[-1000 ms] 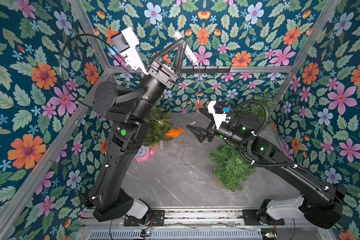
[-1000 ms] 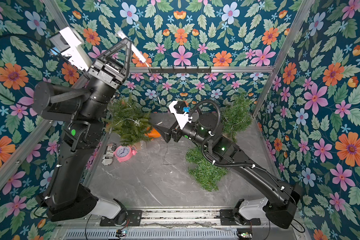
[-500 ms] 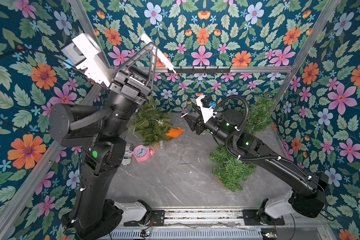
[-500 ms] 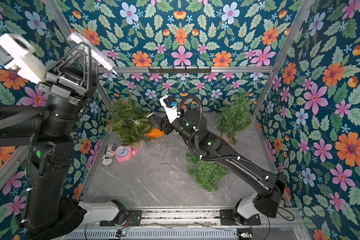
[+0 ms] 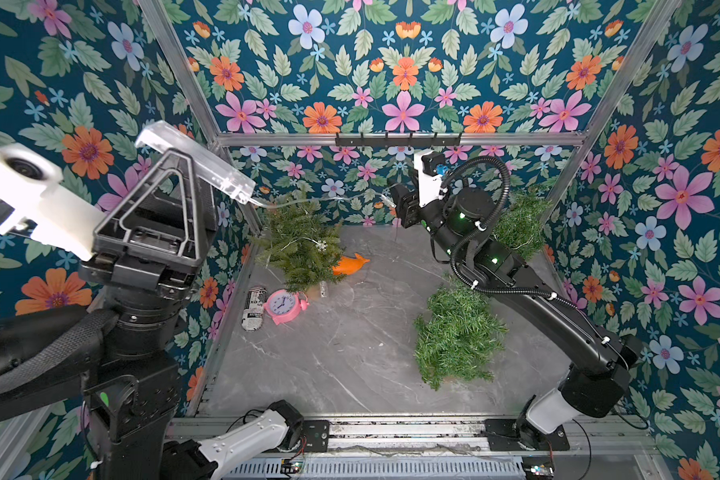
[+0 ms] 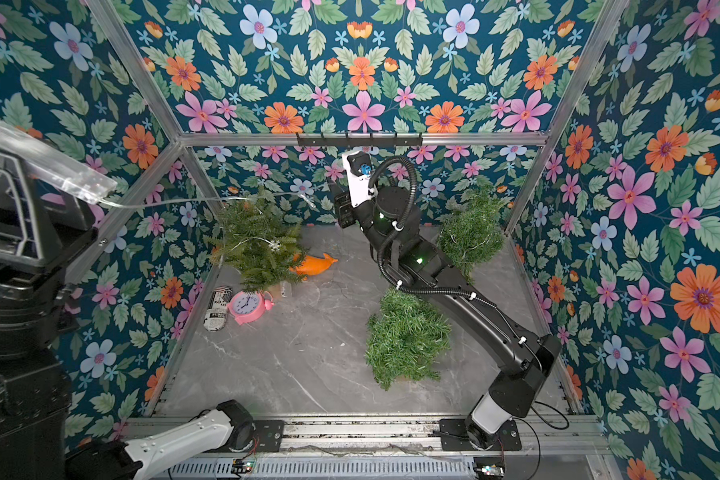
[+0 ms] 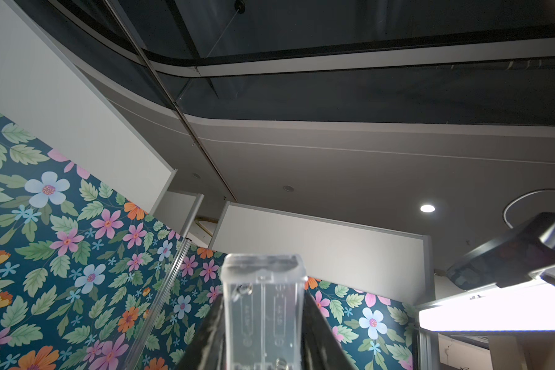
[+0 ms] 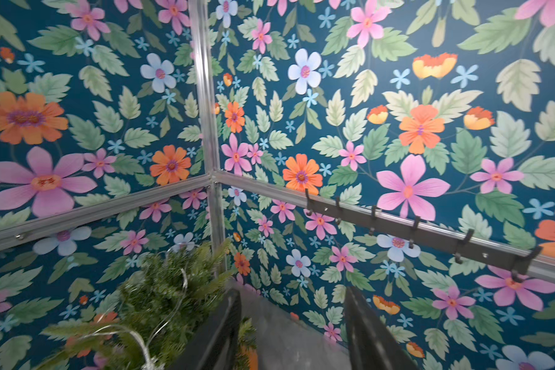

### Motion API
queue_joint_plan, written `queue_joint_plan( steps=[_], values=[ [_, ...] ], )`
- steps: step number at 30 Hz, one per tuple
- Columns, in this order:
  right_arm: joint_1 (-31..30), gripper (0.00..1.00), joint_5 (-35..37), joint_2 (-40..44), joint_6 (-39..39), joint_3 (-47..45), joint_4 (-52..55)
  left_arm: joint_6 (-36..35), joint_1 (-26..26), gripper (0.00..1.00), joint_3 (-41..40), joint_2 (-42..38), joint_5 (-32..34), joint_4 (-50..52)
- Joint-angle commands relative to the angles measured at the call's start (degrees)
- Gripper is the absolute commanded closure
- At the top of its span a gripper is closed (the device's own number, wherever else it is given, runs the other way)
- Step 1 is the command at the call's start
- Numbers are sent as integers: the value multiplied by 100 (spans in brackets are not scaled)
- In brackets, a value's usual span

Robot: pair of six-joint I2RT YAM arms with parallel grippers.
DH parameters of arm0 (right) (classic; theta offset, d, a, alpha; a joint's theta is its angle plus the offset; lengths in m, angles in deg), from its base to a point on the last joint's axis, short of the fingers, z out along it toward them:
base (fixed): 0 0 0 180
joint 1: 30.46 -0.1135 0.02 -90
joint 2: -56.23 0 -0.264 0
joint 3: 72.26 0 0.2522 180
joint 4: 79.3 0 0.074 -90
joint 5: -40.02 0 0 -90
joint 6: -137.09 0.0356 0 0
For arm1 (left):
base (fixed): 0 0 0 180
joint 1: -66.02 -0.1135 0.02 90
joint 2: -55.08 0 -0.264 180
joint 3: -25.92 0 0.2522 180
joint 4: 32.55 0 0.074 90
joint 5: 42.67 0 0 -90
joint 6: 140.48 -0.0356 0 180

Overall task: Wrap string light around the christmas tree
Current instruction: Wrap the light string around the Christmas tree.

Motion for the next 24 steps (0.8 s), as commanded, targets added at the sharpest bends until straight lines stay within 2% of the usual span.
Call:
queue_joint_plan(
  steps=[1,6,12,17,24],
  values=[
    [10,48,64,3,54,57,-145,44,-12,100,-421,-221,155,201],
    [57,51,148,16,-73,190,-239,-96,-13,100,-884,-696,501,335],
    [249,53,128,-104,-182,850,-72,-311,-12,100,-1303,-1209,914,771],
    [583,56,136,-224,25,1335,-35,-436,-11,100,-1850,-1649,1320,1312],
    [772,60,97,-262,-173,1972,-108,-625,-8,100,-3467,-2453,2711,2390]
  ],
)
